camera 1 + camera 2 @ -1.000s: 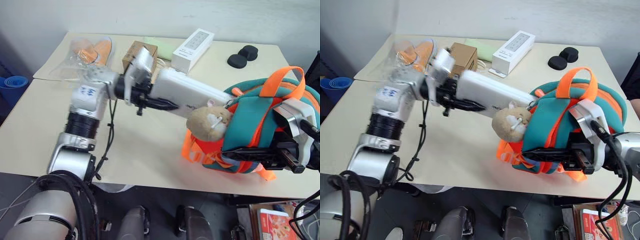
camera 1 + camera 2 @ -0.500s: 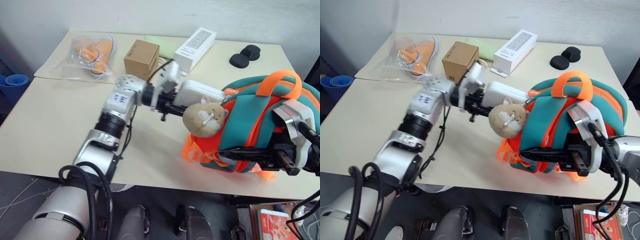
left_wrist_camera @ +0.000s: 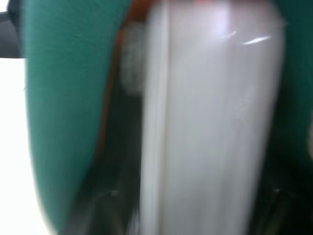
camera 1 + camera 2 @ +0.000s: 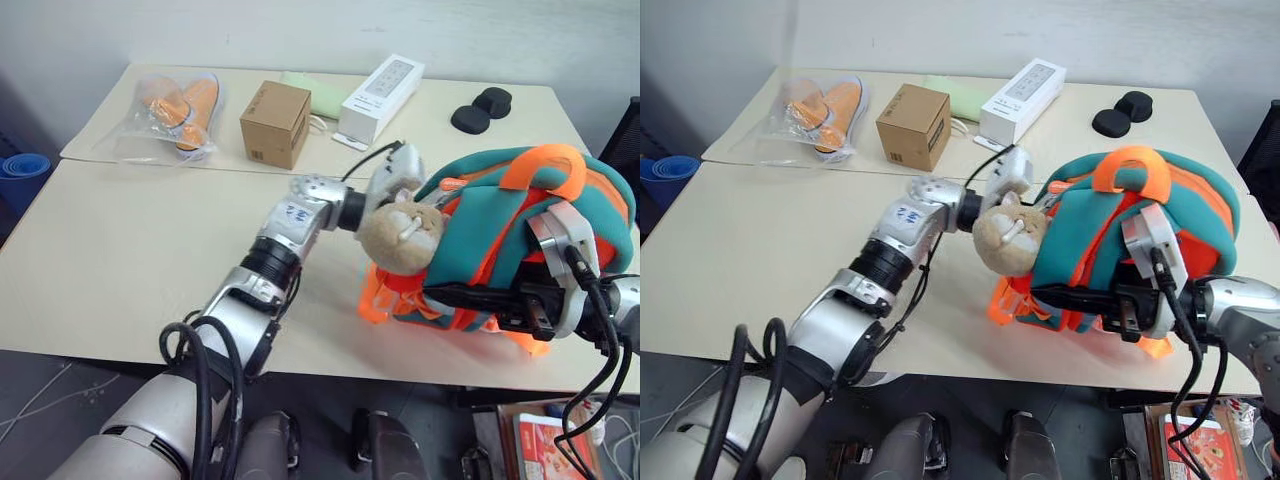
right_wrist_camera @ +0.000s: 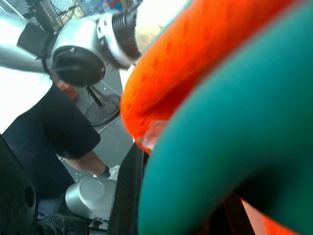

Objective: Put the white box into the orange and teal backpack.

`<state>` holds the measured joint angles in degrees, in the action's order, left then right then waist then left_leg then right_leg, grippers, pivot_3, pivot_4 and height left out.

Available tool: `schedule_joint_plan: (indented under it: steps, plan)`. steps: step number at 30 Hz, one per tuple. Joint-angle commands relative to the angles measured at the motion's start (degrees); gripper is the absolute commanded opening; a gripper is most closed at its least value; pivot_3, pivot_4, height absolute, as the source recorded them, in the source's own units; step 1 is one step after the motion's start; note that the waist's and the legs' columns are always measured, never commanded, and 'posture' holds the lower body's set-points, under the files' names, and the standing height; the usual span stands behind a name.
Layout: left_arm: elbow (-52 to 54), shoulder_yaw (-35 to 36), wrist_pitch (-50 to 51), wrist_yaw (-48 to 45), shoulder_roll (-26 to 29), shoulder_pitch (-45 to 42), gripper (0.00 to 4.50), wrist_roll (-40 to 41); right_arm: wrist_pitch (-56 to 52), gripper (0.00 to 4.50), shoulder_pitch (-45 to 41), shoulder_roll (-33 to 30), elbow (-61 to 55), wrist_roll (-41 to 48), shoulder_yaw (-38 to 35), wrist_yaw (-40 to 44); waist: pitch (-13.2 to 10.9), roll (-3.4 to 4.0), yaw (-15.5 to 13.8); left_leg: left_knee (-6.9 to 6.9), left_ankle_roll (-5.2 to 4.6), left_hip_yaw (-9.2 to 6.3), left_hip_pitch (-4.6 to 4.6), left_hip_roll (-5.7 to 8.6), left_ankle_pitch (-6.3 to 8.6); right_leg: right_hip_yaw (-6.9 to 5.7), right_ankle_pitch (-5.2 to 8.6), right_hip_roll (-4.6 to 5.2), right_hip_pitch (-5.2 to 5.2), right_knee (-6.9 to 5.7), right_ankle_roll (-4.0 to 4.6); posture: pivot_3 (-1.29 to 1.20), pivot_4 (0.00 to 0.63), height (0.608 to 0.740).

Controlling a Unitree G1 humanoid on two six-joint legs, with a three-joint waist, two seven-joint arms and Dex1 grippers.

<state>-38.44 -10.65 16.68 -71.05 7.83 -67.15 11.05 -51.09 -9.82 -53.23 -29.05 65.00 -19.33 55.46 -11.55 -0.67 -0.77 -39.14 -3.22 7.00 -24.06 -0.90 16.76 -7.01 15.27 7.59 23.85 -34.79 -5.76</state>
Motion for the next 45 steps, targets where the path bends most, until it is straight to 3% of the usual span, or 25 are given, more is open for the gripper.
schedule_joint_plan:
  steps: [1, 3, 9, 13, 16, 20, 25, 36, 41, 45]
  plan:
    - [9.0, 2.42, 4.51, -4.01, 5.52, 1.54, 3.95, 3.5, 0.99, 0.0, 0.31, 0.82, -0.66, 0.12, -0.44, -0.78, 0.0, 0.0, -0.03, 0.0, 0.0, 0.0, 0.0, 0.01, 0.0, -0.01, 0.0, 0.01, -0.01, -0.02, 0.0, 0.0, 0.15, 0.74]
    - [14.04, 4.09, 7.87, -6.21, 10.2, 2.9, 4.49, 5.96, 1.26, 0.0, 0.74, 1.15, -0.41, -0.18, -0.27, -0.95, 0.0, 0.01, 0.02, 0.0, 0.01, -0.01, 0.0, 0.01, -0.01, 0.01, 0.0, 0.02, -0.02, -0.16, 0.0, 0.0, 0.15, 0.74]
    - [23.95, 9.6, 20.9, -8.14, 17.6, 4.08, 4.49, 15.48, 2.0, 0.0, 1.87, 1.17, -0.45, -0.85, 0.04, -0.96, 0.0, 0.01, -0.38, -0.03, 0.0, -0.04, -0.01, 0.05, -0.01, 0.04, 0.0, -0.01, -0.09, -0.19, 0.0, 0.0, 0.15, 0.74]
    - [28.92, 9.81, 23.95, -3.54, 16.75, 3.81, 4.49, 17.36, 1.93, 0.0, 2.52, 0.85, -0.35, -0.23, -0.41, -1.01, 0.0, 0.01, -0.68, -0.04, -0.02, -0.1, 0.02, 0.08, -0.03, 0.16, 0.0, -0.05, -0.16, -0.21, -0.01, 0.0, 0.15, 0.74]
    - [31.02, 4.16, 19.68, -1.69, 14.71, 5.41, 4.49, 13.1, 1.86, 0.0, 2.89, 0.54, -0.59, 0.21, -0.89, -0.84, 0.0, 0.01, -0.72, -0.04, -0.05, -0.11, 0.03, 0.15, -0.04, 0.2, -0.01, -0.09, -0.21, -0.2, -0.02, 0.0, 0.15, 0.74]
    - [25.81, -1.72, 8.41, 2.3, 12.37, 5.41, 4.49, 4.77, 1.4, 0.0, 3.15, 0.6, -0.94, 1.99, -2.05, -1.57, 0.0, 0.0, -0.62, -0.04, -0.06, -0.08, 0.07, 0.17, -0.04, 0.2, -0.02, -0.12, -0.22, -0.21, -0.03, 0.0, 0.15, 0.74]
    - [17.75, -2.33, -2.03, 5.88, 10.42, 3.27, 4.49, -0.22, 1.19, 0.0, 5.44, 0.95, -2.63, 4.11, -3.64, -2.37, 0.01, 0.01, -0.66, -0.03, -0.06, -0.01, 0.14, 0.12, -0.03, 0.17, -0.02, -0.03, -0.19, -0.03, -0.02, 0.0, 0.15, 0.74]
    - [13.2, 0.8, -6.58, 4.26, 11.47, 0.86, 4.49, 0.01, 2.09, 0.0, 10.0, 1.28, -5.06, 6.93, -5.9, -4.04, 0.01, 0.01, -0.71, -0.03, -0.09, -0.05, 0.09, 0.11, -0.01, 0.18, -0.02, 0.04, -0.19, -0.07, -0.03, 0.0, 0.15, 0.74]
    - [5.11, -0.48, -12.37, 6.85, 7.76, -3.63, 4.49, -3.43, 2.01, 0.0, 9.4, 0.69, -4.71, 7.8, -5.91, -4.38, 0.0, 0.0, -0.88, -0.04, -0.12, -0.03, 0.08, 0.14, -0.01, 0.08, -0.02, -0.03, -0.19, -0.06, -0.03, 0.0, 0.15, 0.74]
    - [1.08, -0.02, -10.39, 6.48, 4.6, -4.91, 4.49, -2.86, 1.89, 0.0, 8.94, 0.37, -4.5, 7.93, -5.62, -4.52, 0.0, 0.0, -0.83, -0.04, -0.18, -0.03, 0.05, 0.17, 0.02, -0.01, -0.04, -0.01, -0.19, -0.08, -0.07, 0.0, 0.15, 0.74]
